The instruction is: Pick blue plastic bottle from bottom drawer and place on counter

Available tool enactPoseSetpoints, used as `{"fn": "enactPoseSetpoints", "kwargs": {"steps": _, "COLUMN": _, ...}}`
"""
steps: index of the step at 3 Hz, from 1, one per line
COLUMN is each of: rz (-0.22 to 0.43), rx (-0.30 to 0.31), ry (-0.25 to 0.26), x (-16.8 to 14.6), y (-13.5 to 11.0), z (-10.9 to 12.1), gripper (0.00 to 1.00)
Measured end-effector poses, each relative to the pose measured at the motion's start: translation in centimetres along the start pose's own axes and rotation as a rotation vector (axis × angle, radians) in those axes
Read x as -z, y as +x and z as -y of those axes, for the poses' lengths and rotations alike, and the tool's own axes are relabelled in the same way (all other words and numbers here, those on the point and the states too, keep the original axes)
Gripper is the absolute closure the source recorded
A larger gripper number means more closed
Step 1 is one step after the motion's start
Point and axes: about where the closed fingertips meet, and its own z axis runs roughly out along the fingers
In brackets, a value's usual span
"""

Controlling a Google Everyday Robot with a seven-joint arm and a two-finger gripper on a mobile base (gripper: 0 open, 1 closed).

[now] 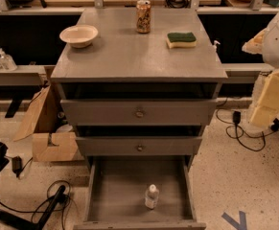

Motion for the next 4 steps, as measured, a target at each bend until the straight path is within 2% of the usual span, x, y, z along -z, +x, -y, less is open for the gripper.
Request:
{"fn": "enactPoseSetpoints", "kwargs": {"steps": 1, "rz": 0.001, "rx": -0.002, "ry": 0.002, "x": 0.1, "y": 0.0, "z": 0.1, "gripper": 0.00}}
{"fn": "enactPoseSetpoints", "kwargs": {"steps": 2, "rz": 0.067, "rx": -0.016, "ry": -0.008, "x": -1.3, "y": 0.9, "z": -0.2, "gripper": 0.00}}
{"fn": "enactPoseSetpoints", "kwargs": {"steps": 3, "rz": 0.236, "rx": -0.060, "ry": -0.059, "x": -8.1, "y": 4.5, "z": -1.6, "gripper": 0.00}}
{"fn": "enactPoseSetpoints", "kwargs": {"steps": 4, "rz": 0.468, "rx": -0.124, "ry": -0.029, "x": -13.9, "y": 6.9, "z": -1.1, "gripper": 0.00}}
